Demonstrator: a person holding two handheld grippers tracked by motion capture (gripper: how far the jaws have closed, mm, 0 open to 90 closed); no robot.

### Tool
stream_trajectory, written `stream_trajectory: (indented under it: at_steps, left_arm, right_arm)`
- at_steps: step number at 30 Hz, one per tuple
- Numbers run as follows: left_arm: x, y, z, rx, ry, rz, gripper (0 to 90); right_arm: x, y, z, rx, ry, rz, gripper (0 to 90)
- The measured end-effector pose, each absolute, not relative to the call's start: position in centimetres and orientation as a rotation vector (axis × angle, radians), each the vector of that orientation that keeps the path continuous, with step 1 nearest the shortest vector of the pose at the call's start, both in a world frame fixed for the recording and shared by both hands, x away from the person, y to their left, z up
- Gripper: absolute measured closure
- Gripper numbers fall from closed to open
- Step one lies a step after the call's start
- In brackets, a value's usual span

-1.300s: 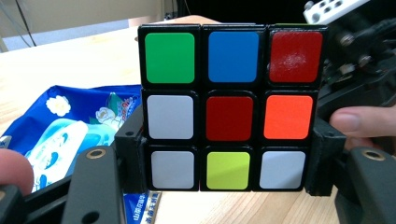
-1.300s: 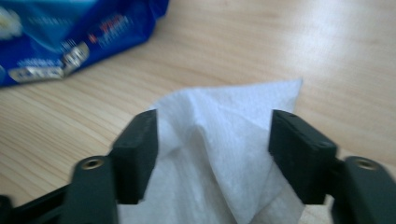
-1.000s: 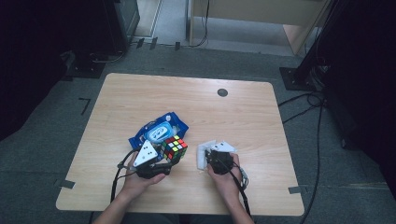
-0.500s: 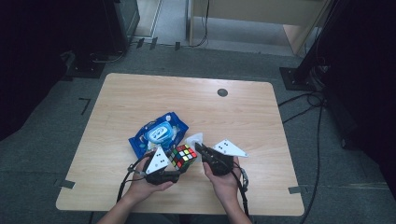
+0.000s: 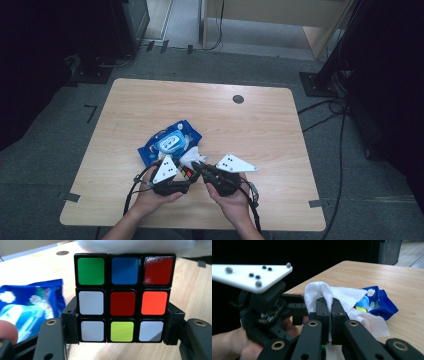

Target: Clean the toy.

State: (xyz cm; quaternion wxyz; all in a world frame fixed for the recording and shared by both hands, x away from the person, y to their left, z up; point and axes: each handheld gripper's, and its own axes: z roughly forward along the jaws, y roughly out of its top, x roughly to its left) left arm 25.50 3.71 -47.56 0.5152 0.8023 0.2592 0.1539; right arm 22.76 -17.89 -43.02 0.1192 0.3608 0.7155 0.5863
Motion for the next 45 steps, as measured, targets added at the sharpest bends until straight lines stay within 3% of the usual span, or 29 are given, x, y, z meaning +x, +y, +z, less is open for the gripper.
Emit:
stream_trajectory:
  at_steps: [11,20,27,34,36,41,45]
  left_arm:
    - [24.7,2.6,-47.5,1.953,0.557,0.354,34.3]
    - [25.3,3.3,-47.4,1.932,0.603,0.338,34.3]
    - [25.5,4.3,-46.8,1.903,0.620,0.351,34.3]
    - [25.9,5.2,-46.3,1.848,0.644,0.339,34.3]
    - [25.9,5.2,-46.4,1.852,0.649,0.341,34.3]
    - [26.0,5.0,-46.5,1.857,0.653,0.342,34.2]
    - [26.1,4.8,-46.7,1.865,0.659,0.353,34.3]
  right_arm:
    - [24.2,-19.8,-44.4,1.248,2.003,1.625,88.2]
    - [22.4,-17.6,-42.9,1.046,2.075,1.717,88.2]
    - [23.2,-19.6,-43.6,1.123,2.042,1.644,88.1]
    - [25.5,-23.1,-46.8,1.356,1.976,1.388,87.3]
    - [25.9,-24.1,-47.5,1.423,1.936,1.354,84.4]
    - [26.1,-25.1,-47.6,1.498,1.841,1.362,63.0]
    - [25.2,-23.9,-45.6,1.447,1.843,1.524,56.4]
